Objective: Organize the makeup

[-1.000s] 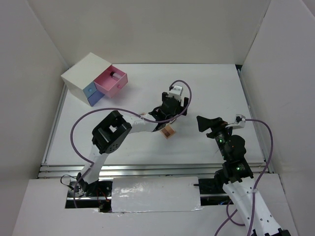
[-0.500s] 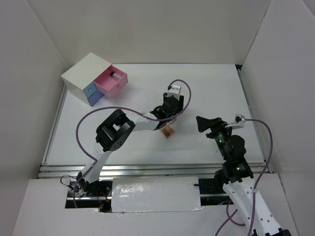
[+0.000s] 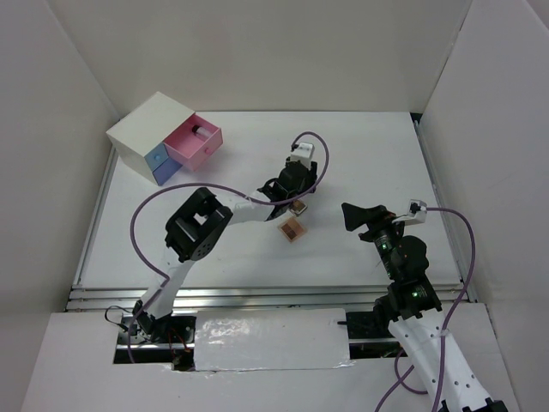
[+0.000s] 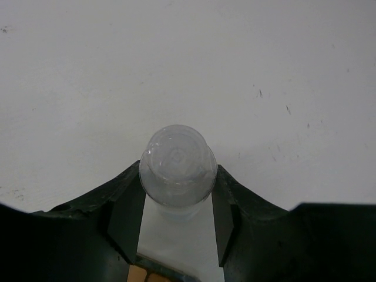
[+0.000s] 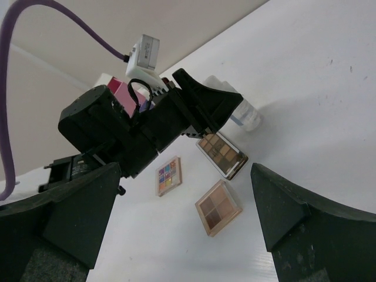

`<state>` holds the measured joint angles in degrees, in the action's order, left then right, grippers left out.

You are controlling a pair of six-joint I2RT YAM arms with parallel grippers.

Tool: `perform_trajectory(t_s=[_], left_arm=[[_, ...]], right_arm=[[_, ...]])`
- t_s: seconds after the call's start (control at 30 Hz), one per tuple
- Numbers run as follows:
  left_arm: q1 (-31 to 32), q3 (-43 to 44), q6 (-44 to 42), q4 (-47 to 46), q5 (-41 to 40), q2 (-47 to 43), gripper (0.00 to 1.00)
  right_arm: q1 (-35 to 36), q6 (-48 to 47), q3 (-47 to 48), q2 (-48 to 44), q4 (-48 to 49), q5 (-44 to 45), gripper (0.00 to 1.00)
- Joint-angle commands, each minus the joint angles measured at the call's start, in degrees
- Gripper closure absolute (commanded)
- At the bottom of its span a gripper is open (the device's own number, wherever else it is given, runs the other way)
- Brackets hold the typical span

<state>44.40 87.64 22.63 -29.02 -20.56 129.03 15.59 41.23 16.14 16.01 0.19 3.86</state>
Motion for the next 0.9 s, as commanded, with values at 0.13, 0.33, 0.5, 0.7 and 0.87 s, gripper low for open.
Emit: perform_trajectory(t_s=[0.13, 0.33, 0.5, 0.7, 0.87], left_arm=[[-7.39, 13.93, -13.48, 21.93, 11.41, -10.55, 0.76], [-21.08, 48.29, -26.58, 63.65, 15.91, -6.44, 0.75], [-26.29, 44.67, -34.75, 63.84, 6.94, -13.09, 0.74], [-28.14, 43.23, -39.41, 64.6, 2.02, -11.71, 0.75], [-29.72, 38.49, -39.86, 64.08, 3.33, -12.4, 0.74]], right_arm=[[0.75, -0.63, 1.17, -0.45, 0.34, 0.36, 0.0], [1.8, -0.63, 1.0, -1.07, 0.61, 0.54, 0.0], [2.42, -0.19, 0.91, -0.98, 1.22, 0.1, 0.0], [2.69, -0.1, 0.29, -0.45, 2.1, -0.26, 0.0], [2.69, -0.19, 0.38, -0.28, 2.1, -0.43, 0.0]])
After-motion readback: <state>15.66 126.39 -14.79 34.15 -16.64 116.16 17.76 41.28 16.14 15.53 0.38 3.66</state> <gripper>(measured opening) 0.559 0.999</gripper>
